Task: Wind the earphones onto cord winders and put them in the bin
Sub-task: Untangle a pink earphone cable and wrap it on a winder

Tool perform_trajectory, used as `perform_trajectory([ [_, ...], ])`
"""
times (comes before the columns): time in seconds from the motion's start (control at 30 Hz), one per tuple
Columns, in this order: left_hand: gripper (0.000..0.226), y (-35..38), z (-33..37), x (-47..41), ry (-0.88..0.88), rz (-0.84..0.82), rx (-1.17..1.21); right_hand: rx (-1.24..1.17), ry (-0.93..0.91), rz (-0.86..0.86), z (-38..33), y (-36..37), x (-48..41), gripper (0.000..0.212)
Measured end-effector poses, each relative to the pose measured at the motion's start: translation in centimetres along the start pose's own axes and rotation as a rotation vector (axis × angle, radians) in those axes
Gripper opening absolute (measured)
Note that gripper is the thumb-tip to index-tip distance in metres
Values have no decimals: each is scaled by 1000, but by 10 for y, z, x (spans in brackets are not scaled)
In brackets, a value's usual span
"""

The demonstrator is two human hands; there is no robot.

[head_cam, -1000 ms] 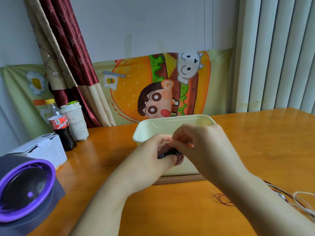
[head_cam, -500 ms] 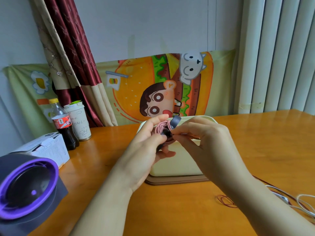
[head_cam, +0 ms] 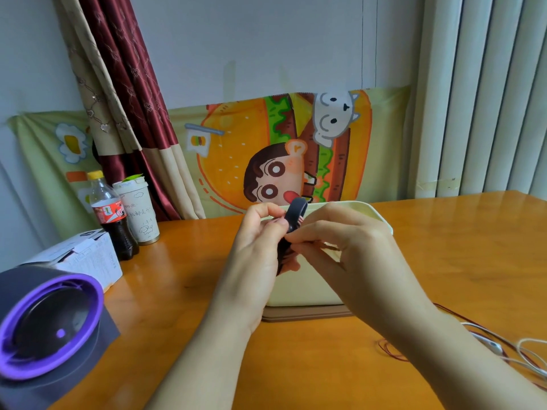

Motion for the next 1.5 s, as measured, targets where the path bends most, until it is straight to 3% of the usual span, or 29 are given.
perform_trajectory([
  [0.13, 18, 4, 3, 1, 30, -17, 42, -169, 255, -16, 9, -4, -1, 12],
  [0.27, 19, 11, 5, 3, 87, -59, 75, -535, 521, -16, 18, -4, 1, 18],
  [0.53, 19, 17, 3, 3, 191, -85, 113, -725, 672, 52, 25, -4, 4, 13],
  [0.73, 24, 20, 4, 4, 211, -66, 221, -762, 704, 89, 25, -2, 5, 17],
  [0.97, 27, 23, 0, 5, 247, 34, 170, -646, 663, 140, 23, -3, 4, 25],
  [1.3, 48, 21, -6, 6, 235, 140, 175, -488, 556, 195, 25, -1, 6, 24],
  [1.5, 20, 24, -7, 7, 261, 140, 82, -251, 391, 286, 17, -4, 9, 11],
])
Point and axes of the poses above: each hand's wrist, its own x-axis away from the middle knuckle, its own y-axis out of the palm, z = x × y, the point moved 6 cm from there along -x, towards the middle knuckle, and after that the axes turned 6 degrees about -y, right-handed, at the moved point
